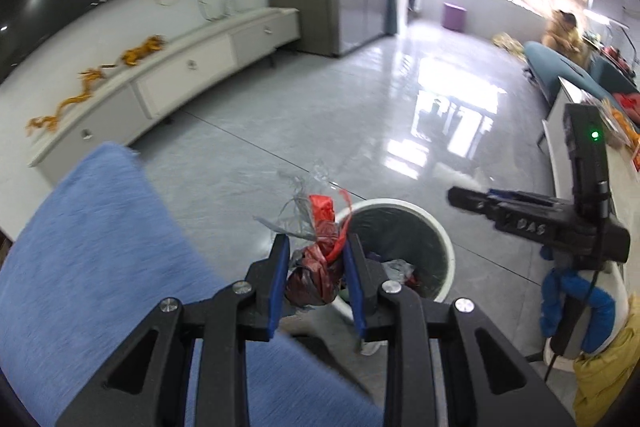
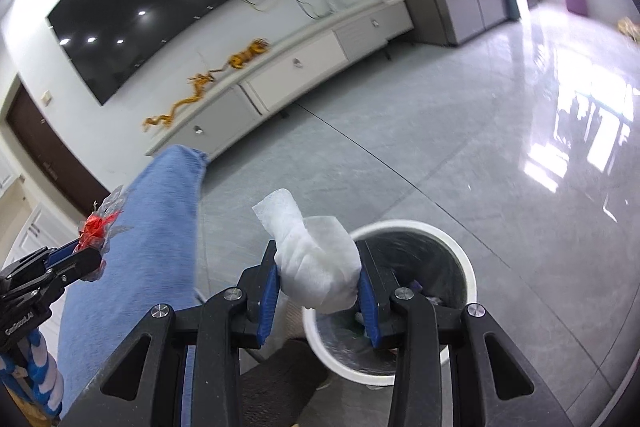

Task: Collect trash
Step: 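Carry the red wrapper and white tissue in both tools over the bin, then open both tools over the white bin to drop the items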

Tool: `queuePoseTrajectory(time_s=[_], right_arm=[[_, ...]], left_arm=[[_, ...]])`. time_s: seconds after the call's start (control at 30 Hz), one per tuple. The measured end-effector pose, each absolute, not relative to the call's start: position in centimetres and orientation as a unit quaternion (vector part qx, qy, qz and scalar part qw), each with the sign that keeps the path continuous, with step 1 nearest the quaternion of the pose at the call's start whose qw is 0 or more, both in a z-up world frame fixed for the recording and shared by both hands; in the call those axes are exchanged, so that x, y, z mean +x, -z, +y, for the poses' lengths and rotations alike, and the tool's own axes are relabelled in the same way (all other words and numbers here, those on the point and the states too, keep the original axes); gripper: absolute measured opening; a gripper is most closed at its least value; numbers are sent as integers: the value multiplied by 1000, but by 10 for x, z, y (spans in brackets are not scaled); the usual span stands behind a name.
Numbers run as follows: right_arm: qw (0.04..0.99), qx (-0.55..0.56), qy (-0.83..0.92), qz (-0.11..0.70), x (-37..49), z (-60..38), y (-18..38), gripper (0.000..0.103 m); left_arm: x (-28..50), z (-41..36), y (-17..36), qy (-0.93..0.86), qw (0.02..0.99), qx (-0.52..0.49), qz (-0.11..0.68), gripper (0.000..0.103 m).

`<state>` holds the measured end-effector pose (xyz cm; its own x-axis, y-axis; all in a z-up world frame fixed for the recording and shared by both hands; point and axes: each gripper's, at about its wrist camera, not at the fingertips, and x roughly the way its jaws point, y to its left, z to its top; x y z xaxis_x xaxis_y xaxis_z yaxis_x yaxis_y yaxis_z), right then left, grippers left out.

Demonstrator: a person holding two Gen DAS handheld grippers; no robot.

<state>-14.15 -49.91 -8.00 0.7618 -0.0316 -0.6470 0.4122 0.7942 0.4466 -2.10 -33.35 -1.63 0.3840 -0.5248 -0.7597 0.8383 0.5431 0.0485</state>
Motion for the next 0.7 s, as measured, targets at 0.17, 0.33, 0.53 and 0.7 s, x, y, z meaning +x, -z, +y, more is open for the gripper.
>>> queuePoseTrajectory(time_s=[0.17, 0.33, 0.53, 0.7], right_arm=[[876, 312, 137, 343, -134, -515, 107, 34], [862, 323, 143, 362, -126, -523, 129, 39], [851, 327, 170, 374, -129, -527, 139, 59], [844, 334, 193, 373, -142, -533, 138, 63]], left_arm=[[-10, -373, 41, 452, 773, 212, 391, 26], [5, -402, 65, 485, 731, 186, 442, 27], [13, -410, 70, 497, 719, 148, 463, 59], [10, -398, 59, 489, 728, 146, 458, 59]])
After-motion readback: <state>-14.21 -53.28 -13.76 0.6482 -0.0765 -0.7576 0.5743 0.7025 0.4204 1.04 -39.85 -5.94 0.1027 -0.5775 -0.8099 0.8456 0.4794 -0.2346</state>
